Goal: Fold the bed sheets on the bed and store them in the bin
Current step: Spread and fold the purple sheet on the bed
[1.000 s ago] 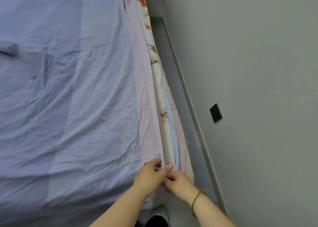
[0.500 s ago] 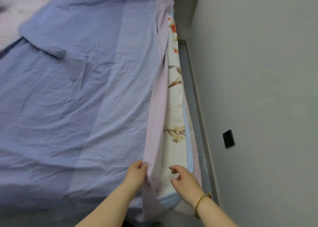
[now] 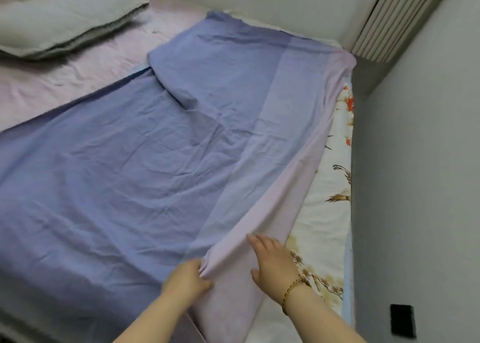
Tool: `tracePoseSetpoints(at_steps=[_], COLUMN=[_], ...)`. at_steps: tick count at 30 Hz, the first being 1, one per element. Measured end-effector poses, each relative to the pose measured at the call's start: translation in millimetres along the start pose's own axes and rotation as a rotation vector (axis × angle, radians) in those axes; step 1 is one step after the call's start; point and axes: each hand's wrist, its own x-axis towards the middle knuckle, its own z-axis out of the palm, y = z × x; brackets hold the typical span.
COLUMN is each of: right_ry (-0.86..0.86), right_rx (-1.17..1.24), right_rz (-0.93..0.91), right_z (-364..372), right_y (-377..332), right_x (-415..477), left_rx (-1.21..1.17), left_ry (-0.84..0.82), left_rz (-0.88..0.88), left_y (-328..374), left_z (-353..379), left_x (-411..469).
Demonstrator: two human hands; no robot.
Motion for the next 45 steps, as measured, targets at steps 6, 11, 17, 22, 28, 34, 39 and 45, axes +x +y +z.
tracePoseSetpoints(at_steps=[6,11,17,22,28,34,39,45], right_ry=[-0.105,-0.339,-0.452,-0.284,-0.270,-0.144,-0.094,-0.041], right_rx=[-0.190,-0.294,-0.452,-0.498,-0.503,-0.487,-0.563,-0.360], right_rz=[-0.138,-0.261,-0.527,-0.648,-0.737,-0.832,-0.959,-0.889], right_z=[7,34,71,70,59,84,103,91], right_y=[-2,7,34,61,86,74,66,43], right_x=[32,60,74,79,78,89,103,120], left_rx=[0.015,0.042,-0.165,0.008,0.094,0.096,0.144,-0.017], left_ry=[0.134,0.305,0.541,0.383,0.413,0.375,0.324,0.332], left_rz=[-0.121,-0.261,-0.305,-0.173,-0.379,-0.506,-0.453,-0.529], left_y=[-38,-71,-55,11,29,19,2,-14], left_z=[-34,-35,45,149,166,154,175,150], left_x=[29,35,8,-20,-33,-33,-20,-41])
